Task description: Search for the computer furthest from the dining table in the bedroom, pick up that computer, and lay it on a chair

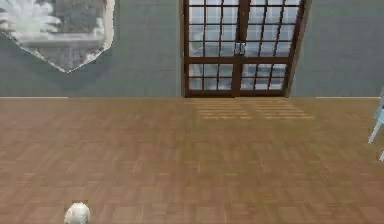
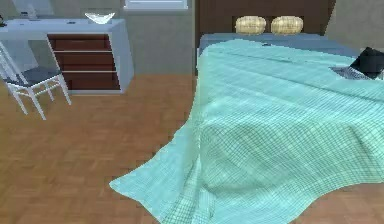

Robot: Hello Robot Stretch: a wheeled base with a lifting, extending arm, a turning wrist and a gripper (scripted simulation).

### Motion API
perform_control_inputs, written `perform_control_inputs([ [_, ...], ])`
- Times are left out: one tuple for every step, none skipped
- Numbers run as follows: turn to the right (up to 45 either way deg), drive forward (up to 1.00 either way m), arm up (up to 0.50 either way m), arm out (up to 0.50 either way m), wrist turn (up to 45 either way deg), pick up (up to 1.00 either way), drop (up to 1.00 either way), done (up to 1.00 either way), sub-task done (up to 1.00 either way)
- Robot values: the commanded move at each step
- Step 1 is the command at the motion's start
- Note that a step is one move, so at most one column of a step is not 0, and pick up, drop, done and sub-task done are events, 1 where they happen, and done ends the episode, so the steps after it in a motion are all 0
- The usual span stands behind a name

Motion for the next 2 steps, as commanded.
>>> perform_control_inputs([
  [-45.0,0.0,0.0,0.0,0.0,0.0,0.0,0.0,0.0],
  [-36.0,0.0,0.0,0.0,0.0,0.0,0.0,0.0,0.0],
])
